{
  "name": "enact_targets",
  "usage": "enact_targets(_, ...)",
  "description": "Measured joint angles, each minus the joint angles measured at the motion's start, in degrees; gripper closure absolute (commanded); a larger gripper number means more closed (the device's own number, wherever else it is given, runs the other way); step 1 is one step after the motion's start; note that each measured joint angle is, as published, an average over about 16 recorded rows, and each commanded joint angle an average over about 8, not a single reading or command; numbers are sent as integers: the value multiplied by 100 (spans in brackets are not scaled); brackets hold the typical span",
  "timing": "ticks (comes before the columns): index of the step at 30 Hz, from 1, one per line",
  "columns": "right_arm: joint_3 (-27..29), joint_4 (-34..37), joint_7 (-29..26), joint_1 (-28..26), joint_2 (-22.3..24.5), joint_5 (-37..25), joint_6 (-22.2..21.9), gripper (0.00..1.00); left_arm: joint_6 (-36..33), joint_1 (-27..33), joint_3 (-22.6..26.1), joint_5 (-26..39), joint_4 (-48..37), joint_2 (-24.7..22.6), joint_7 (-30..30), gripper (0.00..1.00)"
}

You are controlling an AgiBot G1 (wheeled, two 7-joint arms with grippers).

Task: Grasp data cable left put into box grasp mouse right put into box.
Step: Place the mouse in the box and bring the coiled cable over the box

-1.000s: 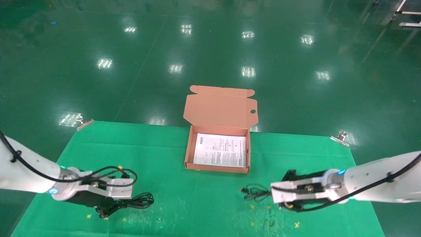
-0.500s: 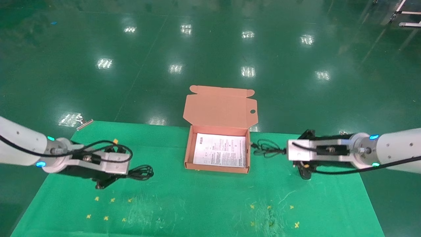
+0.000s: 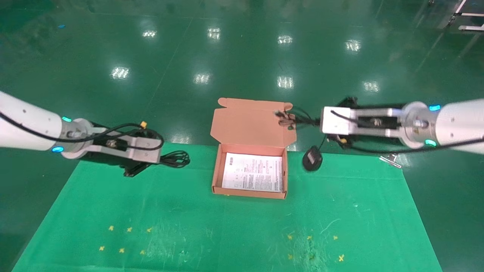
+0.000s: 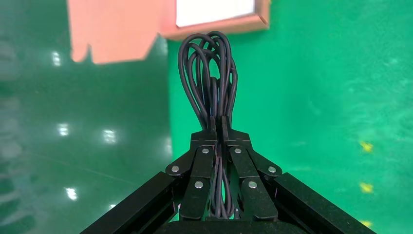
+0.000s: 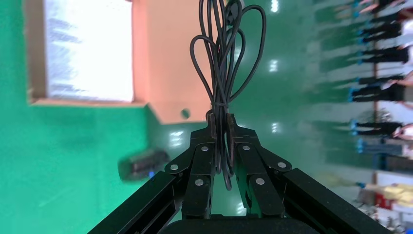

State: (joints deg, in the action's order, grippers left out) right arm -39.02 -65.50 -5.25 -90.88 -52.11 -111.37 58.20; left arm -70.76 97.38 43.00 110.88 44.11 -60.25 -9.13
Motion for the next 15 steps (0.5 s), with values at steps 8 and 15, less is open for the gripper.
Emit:
enact_targets(8,28,222,180,-222,-254,52,-123,100,90,156,-30,-51,-155,-176,-188,100)
enact_targets(15,43,482,388,-372,-496,142,-229,100,173,286,-50,-90,-341,-338,-367,100)
